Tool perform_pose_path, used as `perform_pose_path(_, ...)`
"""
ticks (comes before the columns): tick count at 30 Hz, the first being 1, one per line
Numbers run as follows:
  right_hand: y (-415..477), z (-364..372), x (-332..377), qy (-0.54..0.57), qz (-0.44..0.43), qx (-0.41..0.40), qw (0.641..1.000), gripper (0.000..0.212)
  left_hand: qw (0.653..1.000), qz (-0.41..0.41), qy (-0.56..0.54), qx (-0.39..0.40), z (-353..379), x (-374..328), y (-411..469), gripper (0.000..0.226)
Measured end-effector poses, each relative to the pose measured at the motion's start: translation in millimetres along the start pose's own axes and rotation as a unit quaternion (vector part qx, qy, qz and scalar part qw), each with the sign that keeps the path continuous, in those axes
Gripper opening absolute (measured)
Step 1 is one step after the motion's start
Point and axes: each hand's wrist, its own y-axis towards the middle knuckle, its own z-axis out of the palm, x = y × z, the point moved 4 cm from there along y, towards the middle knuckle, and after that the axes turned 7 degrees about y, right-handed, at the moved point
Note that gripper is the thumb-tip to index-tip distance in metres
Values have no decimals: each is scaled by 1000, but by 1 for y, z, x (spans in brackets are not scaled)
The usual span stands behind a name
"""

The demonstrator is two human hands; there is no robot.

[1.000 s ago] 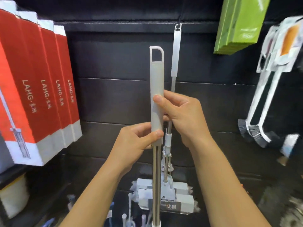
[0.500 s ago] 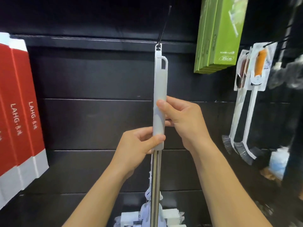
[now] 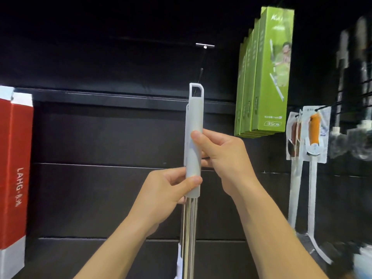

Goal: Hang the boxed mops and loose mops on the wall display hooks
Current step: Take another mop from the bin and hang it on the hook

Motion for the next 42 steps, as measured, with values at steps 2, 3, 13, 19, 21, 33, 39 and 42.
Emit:
perform_pose_path(2,8,-1,10,-4,-17,-1,1000,9,1000,16,5,-3,-2,-8,8,26)
perform_pose_path(3,12,-1,14,-7,-24,-3,1000,12,1000,23,5,-5,-3,-11,13,26)
perform_pose_path(13,51,-3,30,-5,-41,-32,999,35,998,54,2,-14,-7,-30,56,34)
perform_pose_path(19,64,-6,14,-8,-26,-29,999,32,999,39,-12,4,-1,-15,70,33)
perform_pose_path(21,68,-6,6,-13,-17,-29,999,34,999,30,-14,5,1,-9,75,35)
perform_pose_path(33,103,-9,-33,-51,24,-52,997,38,999,-18,-13,28,12,23,114,30)
perform_pose_path(39,123,-8,-55,-71,30,-51,996,36,998,-53,-12,35,16,43,133,26)
perform_pose_path(42,134,-7,-69,-76,41,-55,995,32,997,-62,-16,41,18,54,142,21)
